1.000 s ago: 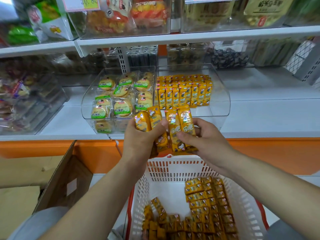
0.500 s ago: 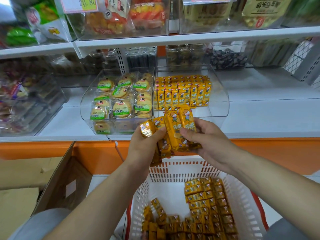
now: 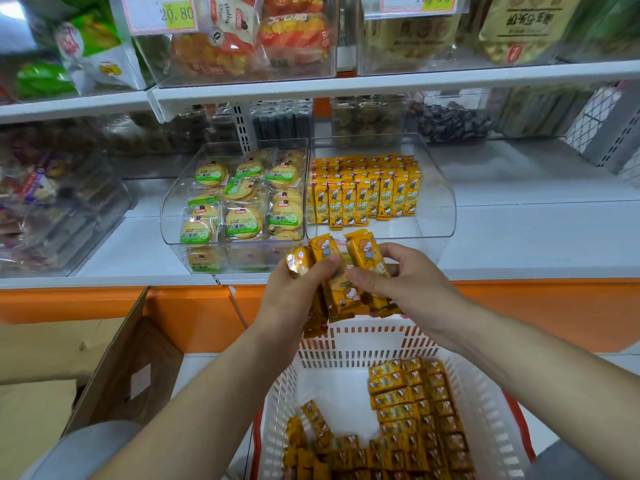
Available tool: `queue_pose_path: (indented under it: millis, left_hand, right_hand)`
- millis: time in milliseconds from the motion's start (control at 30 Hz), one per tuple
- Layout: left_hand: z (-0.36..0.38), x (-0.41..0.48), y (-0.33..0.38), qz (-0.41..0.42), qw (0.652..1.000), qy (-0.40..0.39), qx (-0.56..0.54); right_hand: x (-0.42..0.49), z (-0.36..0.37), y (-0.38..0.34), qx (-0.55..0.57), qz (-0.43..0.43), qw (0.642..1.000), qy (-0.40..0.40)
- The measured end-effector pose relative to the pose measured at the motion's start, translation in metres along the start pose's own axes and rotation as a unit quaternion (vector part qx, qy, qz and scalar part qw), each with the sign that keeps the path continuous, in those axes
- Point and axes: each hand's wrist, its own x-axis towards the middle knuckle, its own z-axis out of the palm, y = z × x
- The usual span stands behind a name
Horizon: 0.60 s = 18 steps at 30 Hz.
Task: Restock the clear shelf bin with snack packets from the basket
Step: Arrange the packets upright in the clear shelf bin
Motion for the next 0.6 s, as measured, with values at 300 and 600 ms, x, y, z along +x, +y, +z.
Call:
queue_pose_path:
  millis: [300,600]
  left_hand:
    - [-0.014,0.02,0.036,0.095,0.99,-0.011,0.103]
    - [-0.033,0.052,0.052,0.105,0.986,-0.017,0.129]
  right_hand:
    - [0.028,-0.027,-0.026,0.045,-0.017,0.993,0.109]
    - [0.143,-0.074,-0.031,-0.173,-0.082,0.964,0.187]
